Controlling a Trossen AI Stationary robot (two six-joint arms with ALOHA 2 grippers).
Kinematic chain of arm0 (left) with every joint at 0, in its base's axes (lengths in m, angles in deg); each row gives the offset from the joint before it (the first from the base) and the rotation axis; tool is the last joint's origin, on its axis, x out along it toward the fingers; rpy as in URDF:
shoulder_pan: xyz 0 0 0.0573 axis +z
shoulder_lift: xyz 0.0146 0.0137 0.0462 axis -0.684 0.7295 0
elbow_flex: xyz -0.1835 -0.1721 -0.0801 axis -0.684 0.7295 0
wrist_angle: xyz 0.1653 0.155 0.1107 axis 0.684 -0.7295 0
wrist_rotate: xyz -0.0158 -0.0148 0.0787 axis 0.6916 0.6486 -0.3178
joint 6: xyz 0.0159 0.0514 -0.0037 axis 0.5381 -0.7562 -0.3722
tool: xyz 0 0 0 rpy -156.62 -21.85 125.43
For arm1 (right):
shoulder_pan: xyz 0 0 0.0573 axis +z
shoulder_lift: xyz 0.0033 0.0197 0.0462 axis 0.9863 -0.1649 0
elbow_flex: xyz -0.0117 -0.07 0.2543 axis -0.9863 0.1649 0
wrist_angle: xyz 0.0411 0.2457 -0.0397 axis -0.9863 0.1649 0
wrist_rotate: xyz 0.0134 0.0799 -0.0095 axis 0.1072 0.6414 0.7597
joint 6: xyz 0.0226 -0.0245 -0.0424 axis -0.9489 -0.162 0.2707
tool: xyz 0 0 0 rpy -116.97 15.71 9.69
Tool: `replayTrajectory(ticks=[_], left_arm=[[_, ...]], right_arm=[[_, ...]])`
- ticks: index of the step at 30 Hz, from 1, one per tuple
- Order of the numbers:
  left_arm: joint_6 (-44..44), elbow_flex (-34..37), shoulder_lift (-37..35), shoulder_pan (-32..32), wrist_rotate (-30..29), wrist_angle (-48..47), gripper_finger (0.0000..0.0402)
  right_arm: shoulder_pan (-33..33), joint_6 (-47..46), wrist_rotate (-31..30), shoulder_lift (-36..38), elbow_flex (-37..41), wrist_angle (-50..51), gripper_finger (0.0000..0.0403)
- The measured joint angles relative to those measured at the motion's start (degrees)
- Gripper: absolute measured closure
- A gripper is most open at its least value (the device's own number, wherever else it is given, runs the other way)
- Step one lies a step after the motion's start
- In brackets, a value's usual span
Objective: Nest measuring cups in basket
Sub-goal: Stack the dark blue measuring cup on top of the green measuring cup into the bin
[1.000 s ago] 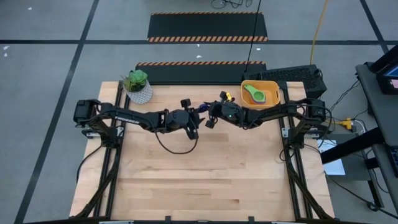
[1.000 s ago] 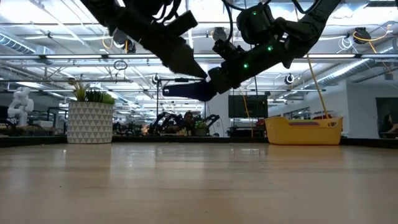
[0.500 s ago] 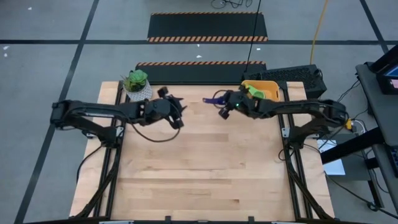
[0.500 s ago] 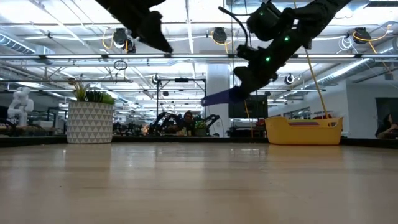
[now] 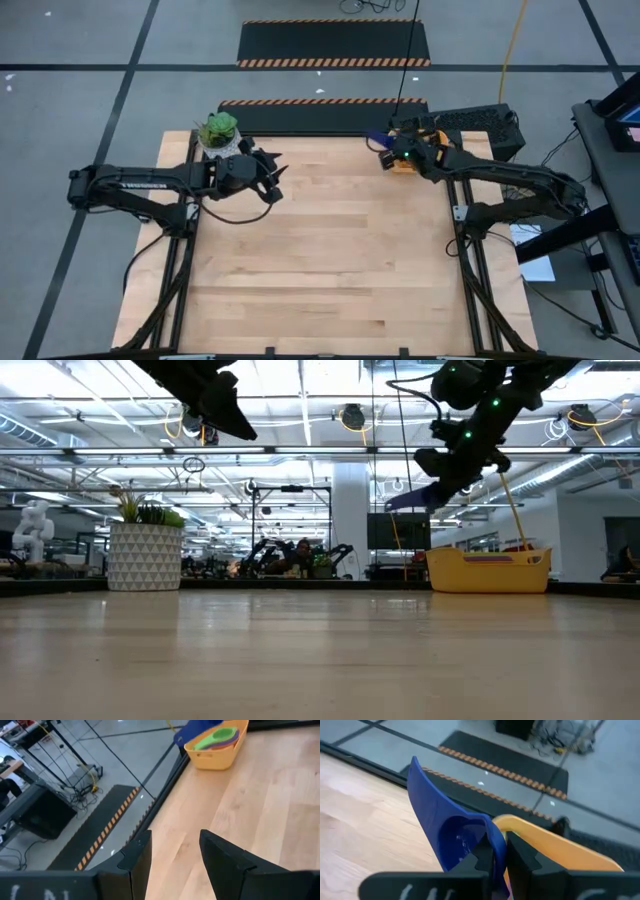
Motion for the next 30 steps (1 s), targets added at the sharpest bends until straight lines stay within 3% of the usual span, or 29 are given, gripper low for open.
replayTrajectory(ticks=[10,25,30], left_arm=[[-2.6,-0.05,0.06,0.42,0.03,1.95,0.0231],[-5.92,-0.05,0.06,0.42,0.34,6.45,0.0231],[-5.97,-0.05,0.06,0.4,2.33,7.24,0.0231]], right_arm=[[-6.54,-8.61,-1.17,1.79,0.21,9.59,0.0382],[-10.22,-17.91,-0.82,2.09,9.08,9.04,0.0381],[-10.22,-18.63,-1.03,2.09,12.56,4.29,0.0381]])
